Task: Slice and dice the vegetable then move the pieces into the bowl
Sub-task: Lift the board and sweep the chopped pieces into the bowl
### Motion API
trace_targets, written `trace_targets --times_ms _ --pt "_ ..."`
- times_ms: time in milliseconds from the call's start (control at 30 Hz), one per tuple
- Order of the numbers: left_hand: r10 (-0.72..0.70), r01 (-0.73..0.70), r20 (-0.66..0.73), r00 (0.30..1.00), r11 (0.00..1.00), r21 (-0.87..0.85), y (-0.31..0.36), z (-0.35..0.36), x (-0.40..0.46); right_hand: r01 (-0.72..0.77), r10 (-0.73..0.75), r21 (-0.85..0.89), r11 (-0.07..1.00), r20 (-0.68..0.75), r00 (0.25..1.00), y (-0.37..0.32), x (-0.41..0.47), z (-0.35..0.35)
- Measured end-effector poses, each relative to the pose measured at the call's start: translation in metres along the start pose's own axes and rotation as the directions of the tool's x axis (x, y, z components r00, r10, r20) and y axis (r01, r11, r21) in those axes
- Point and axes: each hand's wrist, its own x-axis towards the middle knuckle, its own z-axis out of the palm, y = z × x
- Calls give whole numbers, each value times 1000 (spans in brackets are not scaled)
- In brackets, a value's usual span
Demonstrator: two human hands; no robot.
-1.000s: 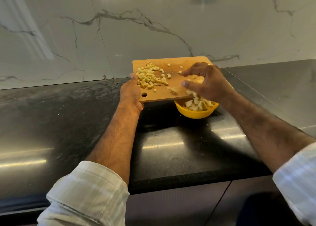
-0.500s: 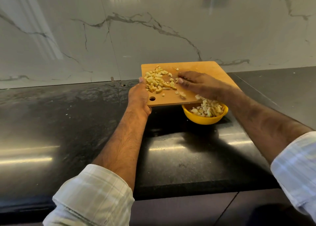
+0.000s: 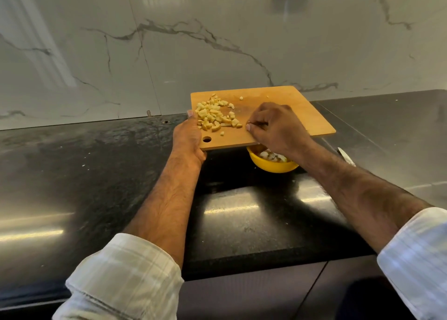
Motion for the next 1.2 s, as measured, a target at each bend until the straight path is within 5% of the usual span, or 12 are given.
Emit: trace_targets --times_ms 333,467,567,700,900,1200 --pt "6 -7 -6 1000 1000 -23 4 -6 3 2 3 85 996 -60 998 0 -35 -16" --pt "7 -7 -16 1000 1000 2 6 -8 5 -88 126 263 961 -130 984 4 -45 -26" --pt "22 -22 -6 1000 1000 -8 5 -7 6 -209 254 233 950 -184 949 14 -46 -30" --pt "32 -33 -18 999 999 -27 4 -7 5 -345 350 151 926 -5 937 11 -48 -23" --pt "42 -44 -26 999 998 -47 5 -7 4 -281 272 159 946 77 959 -8 -48 -10" --pt "35 -35 -25 999 999 5 -1 -4 6 -29 33 58 998 -73 997 -13 -52 -15"
